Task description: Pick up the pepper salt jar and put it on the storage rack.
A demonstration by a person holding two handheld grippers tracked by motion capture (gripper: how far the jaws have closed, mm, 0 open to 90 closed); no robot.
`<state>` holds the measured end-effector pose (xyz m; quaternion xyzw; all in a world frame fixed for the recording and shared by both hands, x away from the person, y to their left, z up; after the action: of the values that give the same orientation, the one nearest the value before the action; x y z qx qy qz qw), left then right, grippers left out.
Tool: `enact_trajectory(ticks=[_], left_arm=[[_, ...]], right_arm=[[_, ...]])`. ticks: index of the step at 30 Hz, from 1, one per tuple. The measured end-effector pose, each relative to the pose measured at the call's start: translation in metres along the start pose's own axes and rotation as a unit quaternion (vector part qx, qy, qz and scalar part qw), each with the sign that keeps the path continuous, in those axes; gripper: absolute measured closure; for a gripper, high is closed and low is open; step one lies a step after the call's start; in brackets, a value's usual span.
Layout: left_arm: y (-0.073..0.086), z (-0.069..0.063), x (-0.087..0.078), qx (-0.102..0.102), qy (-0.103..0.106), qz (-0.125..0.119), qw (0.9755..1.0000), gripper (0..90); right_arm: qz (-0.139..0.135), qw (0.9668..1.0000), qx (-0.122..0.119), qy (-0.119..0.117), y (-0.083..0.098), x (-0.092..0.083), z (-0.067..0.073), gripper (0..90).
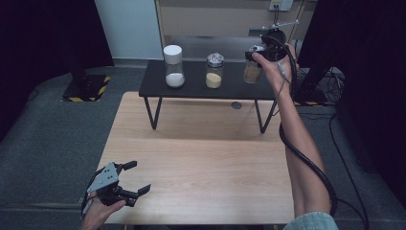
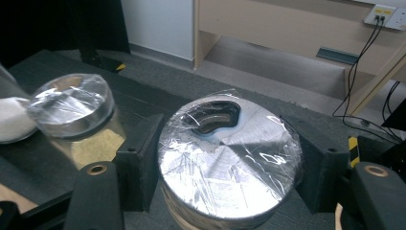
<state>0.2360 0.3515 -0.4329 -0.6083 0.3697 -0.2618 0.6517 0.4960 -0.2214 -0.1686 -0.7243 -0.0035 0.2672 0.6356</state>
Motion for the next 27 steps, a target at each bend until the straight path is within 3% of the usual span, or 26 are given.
enact_trajectory(ticks=[15,27], left_arm=[[0.000,0.000,-0.001,-0.002,-0.001,-0.001,1.0000,2.8],[0.001,-0.001,-0.001,-0.002,-0.002,-0.001,1.0000,2.8]], right_arm=[[0.015,0.9999,0.006,0.006,0.014,0.022,-0.001,35.7],[0.022,0.9997,0.005,0.011,0.020,0.028,-0.003,35.7]])
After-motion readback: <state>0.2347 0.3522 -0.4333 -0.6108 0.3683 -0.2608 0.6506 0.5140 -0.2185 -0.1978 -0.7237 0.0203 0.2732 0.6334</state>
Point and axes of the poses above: each handheld gripper's, and its own axes: x roughly forward along the jaws, y roughly out of its underside, z roughly to its left, the point moved 4 cm from there along x, roughly forward along the jaws, and after that the axes turned 8 degrees about -z, right-handed, at the moved point
